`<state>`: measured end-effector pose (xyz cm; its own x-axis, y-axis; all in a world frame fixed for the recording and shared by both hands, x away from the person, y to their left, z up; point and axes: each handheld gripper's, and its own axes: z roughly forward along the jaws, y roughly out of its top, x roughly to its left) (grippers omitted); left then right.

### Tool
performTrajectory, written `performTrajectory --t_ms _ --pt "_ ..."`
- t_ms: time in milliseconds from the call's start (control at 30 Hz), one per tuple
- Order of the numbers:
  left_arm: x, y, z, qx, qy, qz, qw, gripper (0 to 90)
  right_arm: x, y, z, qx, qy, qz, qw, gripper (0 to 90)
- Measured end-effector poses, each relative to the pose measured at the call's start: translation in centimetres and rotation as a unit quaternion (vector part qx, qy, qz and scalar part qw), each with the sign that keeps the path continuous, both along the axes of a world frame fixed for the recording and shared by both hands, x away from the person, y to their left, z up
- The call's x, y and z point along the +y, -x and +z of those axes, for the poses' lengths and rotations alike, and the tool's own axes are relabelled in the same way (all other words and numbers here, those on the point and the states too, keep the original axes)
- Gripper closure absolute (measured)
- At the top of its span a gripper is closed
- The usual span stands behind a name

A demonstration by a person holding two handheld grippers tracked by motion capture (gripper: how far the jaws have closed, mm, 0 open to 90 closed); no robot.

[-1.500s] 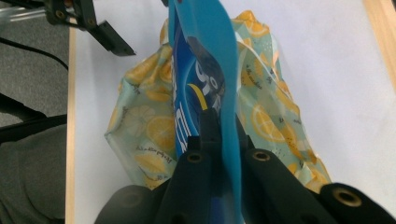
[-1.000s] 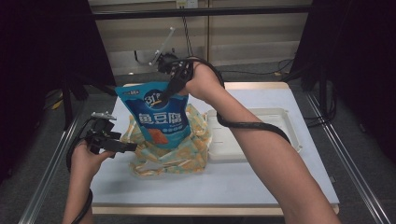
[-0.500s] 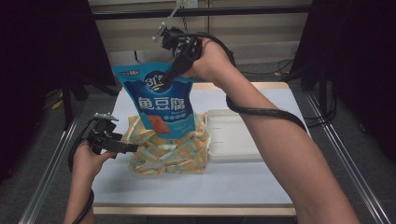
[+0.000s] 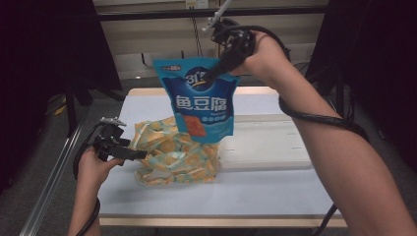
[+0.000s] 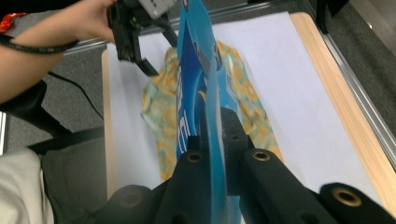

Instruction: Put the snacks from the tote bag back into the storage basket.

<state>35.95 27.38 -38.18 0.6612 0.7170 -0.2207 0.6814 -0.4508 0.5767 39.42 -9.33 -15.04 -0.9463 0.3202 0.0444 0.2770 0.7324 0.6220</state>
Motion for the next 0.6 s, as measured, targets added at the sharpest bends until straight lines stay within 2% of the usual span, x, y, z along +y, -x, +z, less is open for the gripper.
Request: performTrajectory --t_ms 133,200,333,400,433,600 --pt "0.1 -0.2 -0.1 0.0 -0.009 -0.003 1.0 7.8 -2.5 0.4 -0.1 -0.001 0.005 -0.015 0.9999 90.0" --pt "-0.1 -0.2 -0.1 0.002 -0.005 -0.003 1.0 8.0 -3.6 0.6 -0.4 -0.003 0.009 -0.019 0.9998 90.0" --pt "-0.2 -0.4 0.0 0.0 -0.013 -0.009 0.9999 8.2 -4.9 0.8 -1.2 0.003 0.019 -0.028 0.9994 90.0" --pt "-0.3 -0.4 -0.1 0.001 -0.008 -0.004 1.0 8.2 -5.6 0.8 -1.7 0.005 0.02 -0.038 0.9991 90.0" --pt "-0.3 -0.4 0.0 0.0 -0.012 -0.01 0.9999 8.2 -5.9 0.8 -1.9 0.006 0.021 -0.037 0.9991 90.0" --pt "-0.4 -0.4 0.1 -0.001 -0.01 -0.009 0.9999 8.2 -7.7 0.9 -3.1 0.01 0.02 -0.044 0.9988 90.0"
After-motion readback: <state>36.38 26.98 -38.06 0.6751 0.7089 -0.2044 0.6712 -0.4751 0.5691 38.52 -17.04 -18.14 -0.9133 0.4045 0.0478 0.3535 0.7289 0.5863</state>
